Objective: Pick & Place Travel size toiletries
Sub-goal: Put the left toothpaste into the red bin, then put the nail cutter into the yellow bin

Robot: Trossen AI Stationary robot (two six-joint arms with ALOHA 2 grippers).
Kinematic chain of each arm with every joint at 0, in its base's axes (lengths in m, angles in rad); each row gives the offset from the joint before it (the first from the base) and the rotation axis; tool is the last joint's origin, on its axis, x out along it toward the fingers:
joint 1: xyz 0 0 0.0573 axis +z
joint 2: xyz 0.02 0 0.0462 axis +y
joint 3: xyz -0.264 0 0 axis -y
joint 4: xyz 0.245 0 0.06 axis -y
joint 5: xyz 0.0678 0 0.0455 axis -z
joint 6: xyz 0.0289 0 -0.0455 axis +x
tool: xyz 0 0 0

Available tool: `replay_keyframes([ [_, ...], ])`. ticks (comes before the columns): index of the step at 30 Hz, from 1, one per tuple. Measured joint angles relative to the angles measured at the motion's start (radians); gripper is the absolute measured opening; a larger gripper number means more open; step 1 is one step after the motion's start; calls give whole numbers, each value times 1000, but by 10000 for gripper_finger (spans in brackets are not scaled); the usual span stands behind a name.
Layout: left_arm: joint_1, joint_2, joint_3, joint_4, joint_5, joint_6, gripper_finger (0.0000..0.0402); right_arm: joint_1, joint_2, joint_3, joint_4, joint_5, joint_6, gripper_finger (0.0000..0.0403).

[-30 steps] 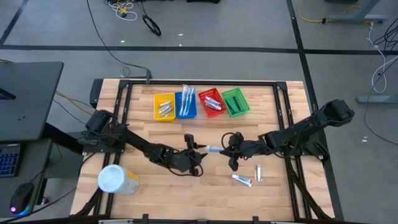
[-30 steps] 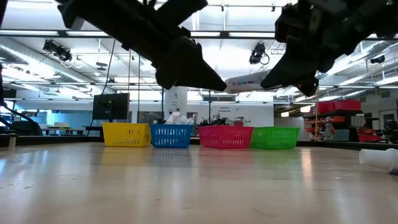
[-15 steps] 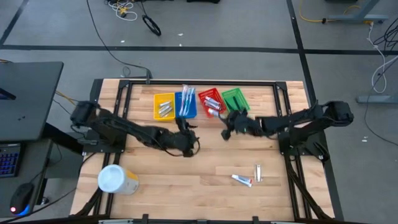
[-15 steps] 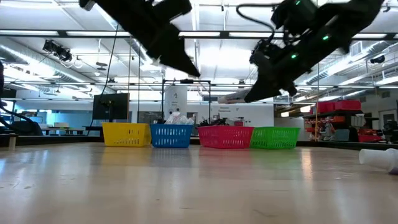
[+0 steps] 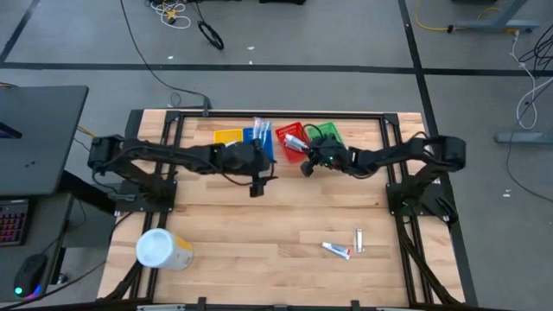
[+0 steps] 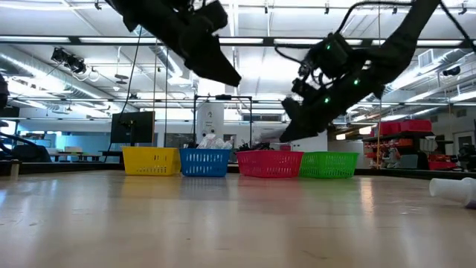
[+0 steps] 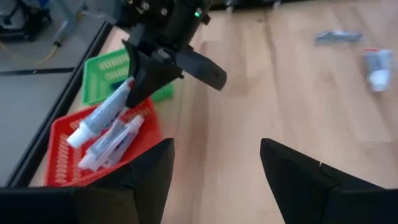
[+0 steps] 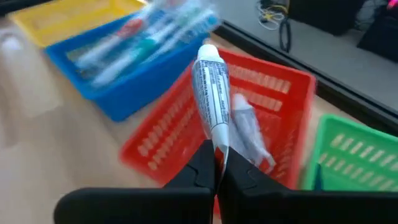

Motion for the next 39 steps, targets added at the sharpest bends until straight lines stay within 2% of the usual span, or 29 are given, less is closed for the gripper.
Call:
replay_keyframes([
  [7, 32, 37, -1, 26, -1, -5, 249, -38, 92, 0, 47, -3, 0, 25],
  [17, 32, 37, -2, 56, 2, 9, 249, -70, 85, 0, 40, -13, -18, 76],
  [20, 32, 37, -2, 57, 2, 6, 249, -72, 85, 0, 51, -42, -18, 90],
  [23, 29, 37, -2, 55, 2, 3, 249, -64, 72, 0, 60, -117, -18, 101],
  [27, 24, 37, -2, 54, 2, -29, 249, -33, 6, 2, -17, -152, -25, 110],
  [31, 4, 37, -2, 55, 1, -37, 249, 19, -116, 2, -167, -92, -41, 116],
  [39, -51, 37, -2, 55, 2, -42, 249, 192, -345, 2, -515, -78, 60, 118],
])
